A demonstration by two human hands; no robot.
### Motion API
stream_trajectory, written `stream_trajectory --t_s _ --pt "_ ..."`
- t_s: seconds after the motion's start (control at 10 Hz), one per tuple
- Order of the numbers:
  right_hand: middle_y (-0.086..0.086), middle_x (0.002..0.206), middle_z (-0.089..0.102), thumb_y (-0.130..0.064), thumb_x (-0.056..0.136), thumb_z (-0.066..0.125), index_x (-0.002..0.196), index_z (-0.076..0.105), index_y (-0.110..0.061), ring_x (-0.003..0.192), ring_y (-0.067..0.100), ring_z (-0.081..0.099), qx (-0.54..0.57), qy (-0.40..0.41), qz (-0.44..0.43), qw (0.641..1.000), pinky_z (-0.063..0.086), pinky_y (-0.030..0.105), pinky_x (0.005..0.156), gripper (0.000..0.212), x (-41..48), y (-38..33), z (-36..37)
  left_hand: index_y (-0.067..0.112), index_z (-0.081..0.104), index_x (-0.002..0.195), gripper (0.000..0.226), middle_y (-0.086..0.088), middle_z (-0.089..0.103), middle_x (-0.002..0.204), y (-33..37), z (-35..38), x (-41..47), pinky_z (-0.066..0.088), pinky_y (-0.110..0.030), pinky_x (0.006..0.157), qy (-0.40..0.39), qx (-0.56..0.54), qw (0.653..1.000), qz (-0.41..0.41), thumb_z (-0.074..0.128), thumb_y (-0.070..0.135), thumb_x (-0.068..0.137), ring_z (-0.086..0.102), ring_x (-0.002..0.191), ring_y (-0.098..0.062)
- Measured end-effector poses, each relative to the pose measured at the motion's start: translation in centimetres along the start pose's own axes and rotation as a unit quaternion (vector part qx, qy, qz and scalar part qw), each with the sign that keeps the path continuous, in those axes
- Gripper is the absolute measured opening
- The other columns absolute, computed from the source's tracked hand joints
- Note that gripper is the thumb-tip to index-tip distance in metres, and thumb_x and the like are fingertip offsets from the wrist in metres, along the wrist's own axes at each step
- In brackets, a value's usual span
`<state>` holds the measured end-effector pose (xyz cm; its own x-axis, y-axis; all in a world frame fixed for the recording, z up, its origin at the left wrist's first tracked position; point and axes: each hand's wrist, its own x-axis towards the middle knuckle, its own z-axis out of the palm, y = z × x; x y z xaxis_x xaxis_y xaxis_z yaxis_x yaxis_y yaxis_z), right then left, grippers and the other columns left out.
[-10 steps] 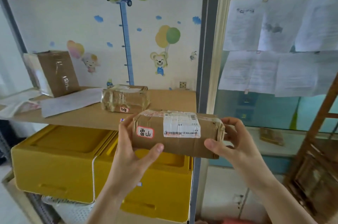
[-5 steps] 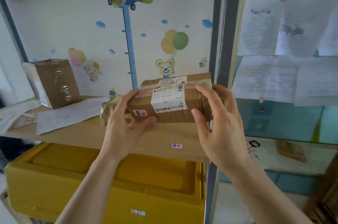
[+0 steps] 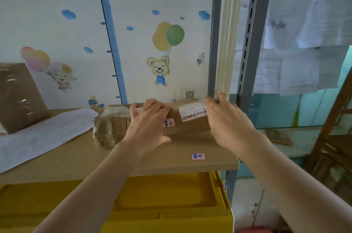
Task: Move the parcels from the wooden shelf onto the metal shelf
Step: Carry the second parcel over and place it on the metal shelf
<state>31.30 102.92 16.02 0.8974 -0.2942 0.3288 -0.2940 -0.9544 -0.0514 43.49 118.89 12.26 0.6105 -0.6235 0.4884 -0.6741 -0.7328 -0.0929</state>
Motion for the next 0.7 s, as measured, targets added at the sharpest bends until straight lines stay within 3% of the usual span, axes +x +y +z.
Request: stream_trajectory --t_s 0.1,0.2,0.3,0.4,0.5,0.6,0.7 --pt "0.026 0.149 0.038 -0.004 0.091 0.067 0.151 0.034 -0.011 0.122 0.042 0.062 0.006 -0.031 0.023 0.999 0.054 0.044 0.101 0.069 0.5 0.0 2.3 0.032 0.043 0.152 0.090 0.009 0.049 0.147 -0.6 0.2 0.5 0.029 -0.049 0.116 -0.049 -0.002 0.999 0.018 0.081 0.052 0.073 0.042 0.143 -0.018" --pt "0.025 0.156 0.030 -0.003 0.089 0.069 0.153 0.031 -0.012 0.130 0.046 0.054 -0.006 -0.040 0.030 0.999 0.054 0.045 0.100 0.076 0.9 0.1 3.8 0.035 0.046 0.150 0.087 0.011 0.053 0.140 -1.4 0.1 1.1 0.039 -0.044 0.108 -0.061 -0.039 0.996 0.046 0.084 0.047 0.073 0.049 0.136 -0.019" --pt "0.023 0.156 0.032 -0.005 0.089 0.068 0.154 0.031 -0.012 0.135 0.044 0.046 -0.029 -0.036 0.034 0.998 0.053 0.043 0.100 0.075 1.3 0.4 4.2 0.033 0.046 0.151 0.093 0.008 0.049 0.146 -2.0 -0.2 1.3 0.043 -0.043 0.111 -0.073 -0.070 0.994 0.051 0.087 0.049 0.069 0.051 0.135 -0.018" --pt "0.018 0.149 0.040 -0.005 0.090 0.067 0.152 0.035 -0.014 0.131 0.040 0.051 -0.018 -0.030 0.035 0.999 0.053 0.040 0.096 0.070 1.6 0.5 4.0 0.030 0.035 0.158 0.115 0.001 0.032 0.164 -3.5 -1.2 1.0 0.033 -0.048 0.119 -0.099 -0.065 0.993 0.006 0.084 0.066 0.061 0.034 0.151 -0.025" --pt "0.016 0.148 0.041 -0.009 0.092 0.067 0.151 0.036 -0.016 0.130 0.039 0.051 -0.003 -0.023 0.024 0.999 0.053 0.040 0.096 0.067 1.7 0.7 4.1 0.026 0.033 0.158 0.112 0.002 0.039 0.164 -4.8 -1.7 0.4 0.035 -0.044 0.118 -0.139 -0.026 0.990 0.003 0.085 0.061 0.065 0.041 0.148 -0.022" --pt "0.015 0.148 0.041 -0.012 0.093 0.066 0.151 0.037 -0.018 0.132 0.040 0.050 0.006 -0.020 0.014 1.000 0.053 0.041 0.098 0.065 1.7 0.9 4.5 0.026 0.033 0.159 0.105 0.005 0.041 0.163 -4.9 -1.1 -0.2 0.037 -0.041 0.116 -0.117 -0.021 0.993 0.019 0.085 0.052 0.071 0.046 0.146 -0.019" --pt "0.013 0.153 0.038 -0.017 0.093 0.067 0.155 0.031 -0.020 0.142 0.039 0.040 0.024 -0.016 0.013 0.999 0.047 0.045 0.107 0.072 1.6 0.9 4.6 0.031 0.041 0.154 0.098 0.010 0.050 0.156 -5.4 -1.3 -0.4 0.041 -0.043 0.115 -0.093 -0.062 0.993 0.027 0.081 0.061 0.070 0.052 0.140 -0.017"
